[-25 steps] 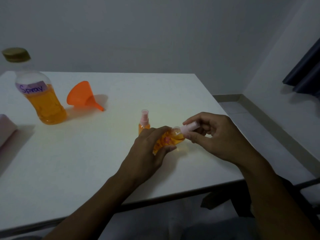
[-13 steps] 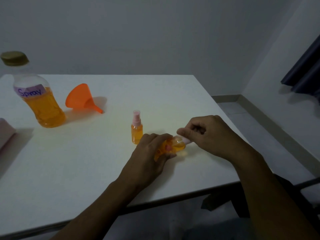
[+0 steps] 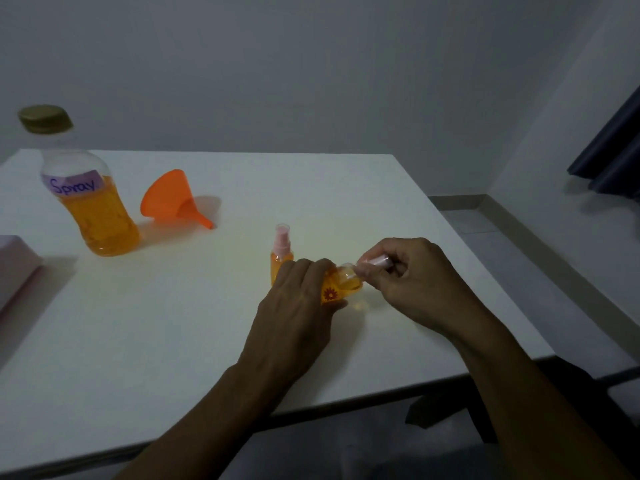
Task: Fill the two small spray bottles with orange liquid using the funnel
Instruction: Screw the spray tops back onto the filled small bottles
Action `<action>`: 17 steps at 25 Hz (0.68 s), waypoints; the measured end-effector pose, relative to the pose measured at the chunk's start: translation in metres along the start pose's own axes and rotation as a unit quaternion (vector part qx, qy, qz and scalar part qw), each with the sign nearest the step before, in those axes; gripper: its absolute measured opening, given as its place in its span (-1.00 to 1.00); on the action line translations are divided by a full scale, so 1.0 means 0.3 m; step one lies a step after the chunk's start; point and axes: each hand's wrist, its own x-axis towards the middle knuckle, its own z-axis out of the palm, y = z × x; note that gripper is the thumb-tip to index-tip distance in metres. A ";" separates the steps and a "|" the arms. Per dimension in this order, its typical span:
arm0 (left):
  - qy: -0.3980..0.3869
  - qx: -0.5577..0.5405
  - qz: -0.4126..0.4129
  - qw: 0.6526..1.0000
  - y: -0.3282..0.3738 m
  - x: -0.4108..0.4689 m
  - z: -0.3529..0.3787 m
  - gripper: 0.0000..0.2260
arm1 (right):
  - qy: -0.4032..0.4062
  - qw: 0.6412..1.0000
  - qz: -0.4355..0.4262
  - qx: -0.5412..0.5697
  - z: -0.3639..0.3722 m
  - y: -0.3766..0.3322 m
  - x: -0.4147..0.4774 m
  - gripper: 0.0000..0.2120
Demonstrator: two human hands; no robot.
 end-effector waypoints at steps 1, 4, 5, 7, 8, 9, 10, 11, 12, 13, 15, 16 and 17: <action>0.002 -0.013 -0.004 1.000 -0.003 0.004 -0.007 -0.58 | 0.000 0.998 0.009 0.059 -0.002 -0.006 -0.001 -0.84; -0.018 -0.070 0.001 0.997 0.002 0.009 -0.026 -0.51 | 0.041 0.986 0.024 0.162 -0.011 -0.020 -0.005 -0.80; -0.028 -0.083 0.002 0.996 0.005 0.008 -0.030 -0.47 | 0.056 0.986 0.016 0.153 -0.011 -0.022 -0.005 -0.83; -0.050 -0.081 0.012 0.995 0.008 0.001 -0.037 -0.38 | 0.061 0.989 0.002 0.138 -0.008 -0.030 -0.005 -0.87; -0.061 -0.073 0.025 0.995 0.004 -0.002 -0.040 -0.34 | 0.057 0.987 0.002 0.148 -0.009 -0.034 -0.005 -0.88; -0.071 -0.069 0.036 0.994 -0.003 -0.003 -0.042 -0.31 | 0.054 0.984 0.008 0.170 -0.015 -0.038 -0.005 -0.88; -0.077 -0.069 0.043 0.994 -0.008 -0.002 -0.048 -0.29 | 0.051 0.979 0.016 0.199 -0.028 -0.040 -0.004 -0.87; -0.074 -0.074 0.047 0.993 -0.010 0.002 -0.055 -0.29 | 0.050 0.972 0.024 0.227 -0.045 -0.040 -0.003 -0.85; -0.064 -0.080 0.053 0.993 -0.009 0.005 -0.062 -0.30 | 0.053 0.966 0.032 0.251 -0.064 -0.035 -0.003 -0.84; -0.055 -0.087 0.060 0.993 -0.006 0.011 -0.070 -0.31 | 0.063 0.960 0.044 0.270 -0.080 -0.024 -0.003 -0.83; -0.055 -0.105 0.063 0.991 0.000 0.021 -0.085 -0.29 | 0.091 0.948 0.071 0.296 -0.104 0.011 -0.002 -0.83; -0.058 -0.116 0.064 0.989 0.002 0.023 -0.088 -0.28 | 0.104 0.944 0.080 0.302 -0.115 0.030 -0.003 -0.84; -0.061 -0.128 0.064 0.988 0.003 0.022 -0.088 -0.27 | 0.114 0.943 0.087 0.301 -0.123 0.046 -0.003 -0.84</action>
